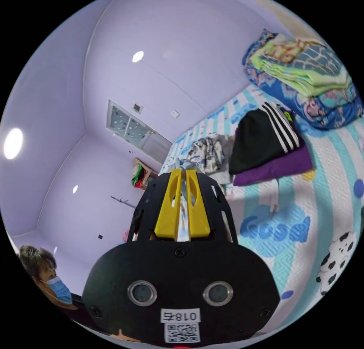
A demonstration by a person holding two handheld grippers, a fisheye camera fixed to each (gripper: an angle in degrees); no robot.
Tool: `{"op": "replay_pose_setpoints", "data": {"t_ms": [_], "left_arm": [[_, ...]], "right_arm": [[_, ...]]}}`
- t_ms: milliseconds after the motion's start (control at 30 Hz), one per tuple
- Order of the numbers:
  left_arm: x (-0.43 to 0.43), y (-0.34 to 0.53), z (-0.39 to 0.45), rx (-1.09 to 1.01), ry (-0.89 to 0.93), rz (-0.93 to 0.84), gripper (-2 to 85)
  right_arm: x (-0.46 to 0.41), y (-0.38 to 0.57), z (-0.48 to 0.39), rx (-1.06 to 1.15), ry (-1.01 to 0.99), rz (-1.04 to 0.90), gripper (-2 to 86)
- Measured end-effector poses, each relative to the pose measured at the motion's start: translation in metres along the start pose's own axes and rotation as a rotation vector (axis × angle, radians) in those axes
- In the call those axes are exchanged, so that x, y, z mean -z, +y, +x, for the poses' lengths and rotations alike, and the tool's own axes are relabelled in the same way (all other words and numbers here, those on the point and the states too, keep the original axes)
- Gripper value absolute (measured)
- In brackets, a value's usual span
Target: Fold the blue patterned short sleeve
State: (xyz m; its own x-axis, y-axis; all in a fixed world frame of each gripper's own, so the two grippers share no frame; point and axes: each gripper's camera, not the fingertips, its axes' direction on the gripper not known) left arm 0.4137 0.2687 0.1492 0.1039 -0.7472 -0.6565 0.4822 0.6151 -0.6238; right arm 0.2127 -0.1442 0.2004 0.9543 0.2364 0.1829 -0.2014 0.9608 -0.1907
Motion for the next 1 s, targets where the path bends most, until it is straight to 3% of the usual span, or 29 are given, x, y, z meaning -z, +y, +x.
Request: {"op": "replay_pose_setpoints", "data": {"t_ms": [167,300,367,500,633,800,833,1000], "left_arm": [[-0.028,-0.021,0.015,-0.033,-0.066,-0.048,-0.2],[-0.043,-0.015,0.009,-0.021,0.081,-0.163,7.7],[-0.035,-0.002,0.001,0.003,0.12,-0.155,9.3],[0.011,0.024,-0.031,0.119,0.137,0.042,8.5],[0.003,0.025,-0.027,0.036,0.231,-0.05,8.4],[0.012,0.029,-0.027,0.076,-0.123,0.105,6.7],[0.007,0.026,-0.021,0.019,-0.233,0.094,6.5],[-0.036,0.007,-0.006,-0.151,-0.449,-0.032,6.8]], "right_arm": [[-0.007,0.004,0.01,0.012,-0.041,-0.003,0.7],[-0.006,0.0,-0.001,0.063,-0.034,-0.019,0.7],[-0.008,0.002,-0.008,0.113,-0.055,-0.044,0.7],[-0.019,0.014,-0.028,0.228,-0.127,-0.107,0.7],[-0.033,0.021,-0.045,0.268,-0.098,-0.143,0.7],[-0.048,0.03,-0.055,0.298,-0.099,-0.177,0.7],[-0.052,0.033,-0.057,0.309,-0.101,-0.192,0.7],[-0.071,0.049,-0.074,0.372,-0.134,-0.275,0.7]]}}
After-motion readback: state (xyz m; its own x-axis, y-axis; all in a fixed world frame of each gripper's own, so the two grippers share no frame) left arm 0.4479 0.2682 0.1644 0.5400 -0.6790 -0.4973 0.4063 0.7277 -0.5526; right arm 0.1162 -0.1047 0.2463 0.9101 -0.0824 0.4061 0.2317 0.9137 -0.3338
